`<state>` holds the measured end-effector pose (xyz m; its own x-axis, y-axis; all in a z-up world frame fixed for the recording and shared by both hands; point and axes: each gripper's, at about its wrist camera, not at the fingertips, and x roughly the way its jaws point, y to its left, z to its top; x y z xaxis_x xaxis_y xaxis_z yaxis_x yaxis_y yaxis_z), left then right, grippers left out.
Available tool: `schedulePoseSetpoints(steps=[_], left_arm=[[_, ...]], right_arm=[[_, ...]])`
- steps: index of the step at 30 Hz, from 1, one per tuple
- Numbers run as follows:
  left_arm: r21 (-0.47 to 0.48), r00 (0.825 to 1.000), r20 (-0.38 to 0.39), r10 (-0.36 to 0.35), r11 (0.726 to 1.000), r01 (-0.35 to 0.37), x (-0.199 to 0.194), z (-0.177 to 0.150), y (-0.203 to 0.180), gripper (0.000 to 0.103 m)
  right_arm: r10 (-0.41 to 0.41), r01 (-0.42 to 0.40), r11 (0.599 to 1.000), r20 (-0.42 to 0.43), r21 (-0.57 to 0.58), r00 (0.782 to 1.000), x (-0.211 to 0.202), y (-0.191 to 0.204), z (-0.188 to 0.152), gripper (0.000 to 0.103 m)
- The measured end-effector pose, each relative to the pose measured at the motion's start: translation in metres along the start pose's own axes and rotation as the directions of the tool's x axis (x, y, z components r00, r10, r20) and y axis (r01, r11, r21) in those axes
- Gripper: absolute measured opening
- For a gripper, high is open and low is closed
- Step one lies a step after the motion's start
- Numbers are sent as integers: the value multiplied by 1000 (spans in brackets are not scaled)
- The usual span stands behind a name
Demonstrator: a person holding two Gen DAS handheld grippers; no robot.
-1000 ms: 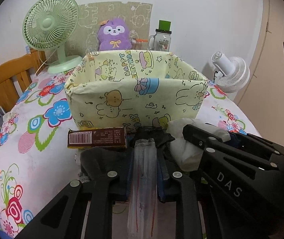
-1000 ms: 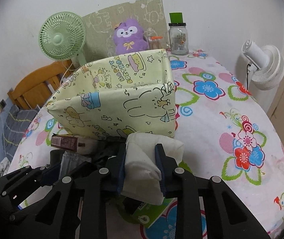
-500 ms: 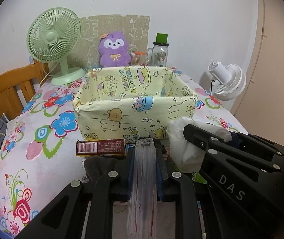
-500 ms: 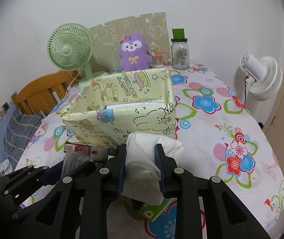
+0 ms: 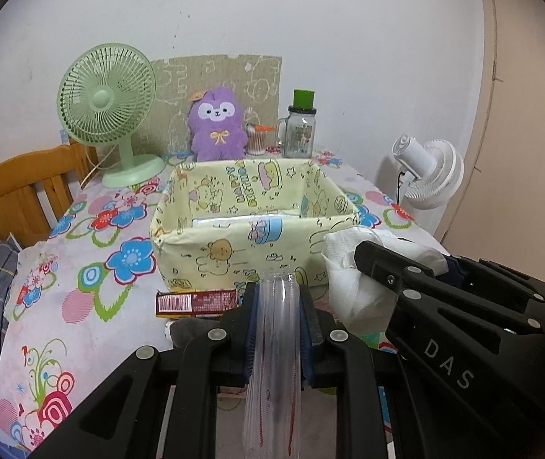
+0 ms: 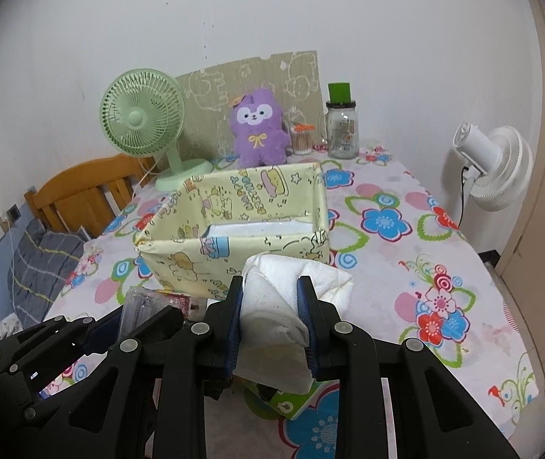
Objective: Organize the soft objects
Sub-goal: 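Lift the tissue pack with the right gripper while the left gripper carries the plastic bag over the box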
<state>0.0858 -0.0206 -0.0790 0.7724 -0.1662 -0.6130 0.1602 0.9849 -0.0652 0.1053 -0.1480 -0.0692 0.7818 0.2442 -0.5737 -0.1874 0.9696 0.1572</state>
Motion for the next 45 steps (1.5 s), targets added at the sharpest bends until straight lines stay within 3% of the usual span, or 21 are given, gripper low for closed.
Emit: schedulePoseSetpoints(steps=[26, 45], left_arm=[[27, 994, 111, 8, 1000, -11, -37, 19, -8, 17], [24, 991, 135, 12, 1000, -16, -27, 36, -2, 18]], right_arm=[[-24, 28, 999, 113, -28, 993, -38, 9, 19, 30], [-29, 35, 998, 134, -44, 991, -23, 13, 37, 30]])
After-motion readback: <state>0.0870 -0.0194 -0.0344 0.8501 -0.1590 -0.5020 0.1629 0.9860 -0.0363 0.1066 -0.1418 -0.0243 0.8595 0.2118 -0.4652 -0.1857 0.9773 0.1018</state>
